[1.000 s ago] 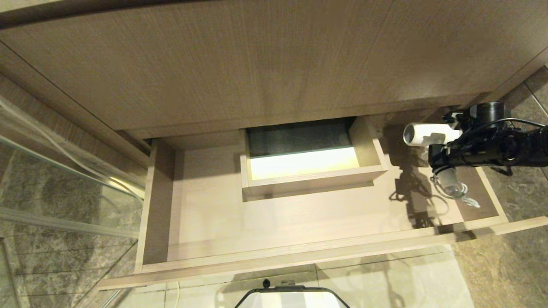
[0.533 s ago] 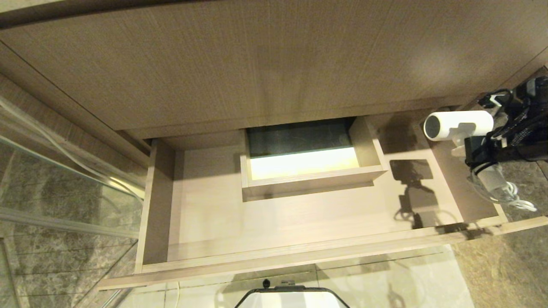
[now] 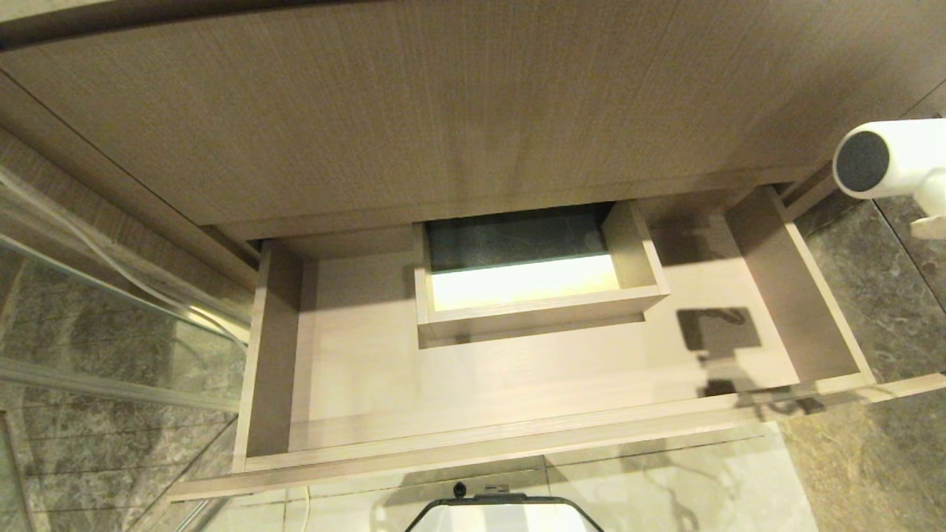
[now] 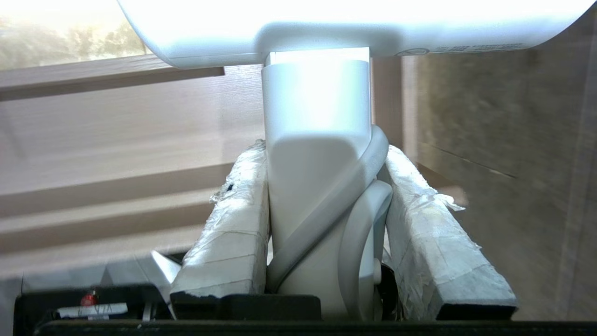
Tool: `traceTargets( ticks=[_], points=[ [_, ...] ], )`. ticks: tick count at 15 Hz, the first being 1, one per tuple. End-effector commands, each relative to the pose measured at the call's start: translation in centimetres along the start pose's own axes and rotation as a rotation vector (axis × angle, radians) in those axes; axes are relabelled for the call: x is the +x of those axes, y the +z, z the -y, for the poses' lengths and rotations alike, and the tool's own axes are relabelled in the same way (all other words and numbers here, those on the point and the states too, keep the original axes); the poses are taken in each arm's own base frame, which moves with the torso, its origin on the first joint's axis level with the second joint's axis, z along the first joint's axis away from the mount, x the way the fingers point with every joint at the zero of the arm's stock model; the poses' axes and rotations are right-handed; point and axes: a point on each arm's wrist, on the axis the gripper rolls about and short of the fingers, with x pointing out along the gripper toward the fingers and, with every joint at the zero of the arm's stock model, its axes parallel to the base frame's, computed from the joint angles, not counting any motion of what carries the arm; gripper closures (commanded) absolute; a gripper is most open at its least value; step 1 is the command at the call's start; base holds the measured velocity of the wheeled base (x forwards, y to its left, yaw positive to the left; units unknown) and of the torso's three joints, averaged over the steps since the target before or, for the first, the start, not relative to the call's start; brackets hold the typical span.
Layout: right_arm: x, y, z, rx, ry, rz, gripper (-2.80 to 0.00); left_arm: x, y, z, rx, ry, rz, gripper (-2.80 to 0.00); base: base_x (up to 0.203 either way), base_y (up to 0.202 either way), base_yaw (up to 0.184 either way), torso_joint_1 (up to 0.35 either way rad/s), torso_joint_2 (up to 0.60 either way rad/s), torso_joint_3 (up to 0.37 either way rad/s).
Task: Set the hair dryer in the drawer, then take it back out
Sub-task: Place it on the countertop
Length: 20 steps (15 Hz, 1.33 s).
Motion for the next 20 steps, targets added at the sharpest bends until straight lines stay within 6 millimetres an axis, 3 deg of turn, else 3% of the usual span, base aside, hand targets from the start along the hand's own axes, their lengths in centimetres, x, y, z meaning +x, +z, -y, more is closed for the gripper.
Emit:
traceTargets(
  ticks=[1, 3, 9, 20],
  points=[
    [-6.0, 0.0, -0.2, -0.02, -0.023, 0.123, 0.0, 0.0, 0.0, 0.0, 0.0, 0.0, -0.001, 0.0, 0.0, 0.0, 0.0, 0.0, 0.0, 0.0],
    [-8.1, 0.4, -0.1, -0.028, -0.04, 0.191, 0.0, 0.0, 0.0, 0.0, 0.0, 0.0, -0.001, 0.0, 0.0, 0.0, 0.0, 0.0, 0.0, 0.0],
    [-10.7, 2.6, 0.2, -0.028, -0.082, 0.329, 0.0, 0.0, 0.0, 0.0, 0.0, 0.0, -0.001, 0.0, 0.0, 0.0, 0.0, 0.0, 0.0, 0.0],
    [-12.5, 2.7, 0.2, -0.048, -0.127, 0.388, 0.0, 0.0, 0.0, 0.0, 0.0, 0.0, -0.001, 0.0, 0.0, 0.0, 0.0, 0.0, 0.0, 0.0]
  ],
)
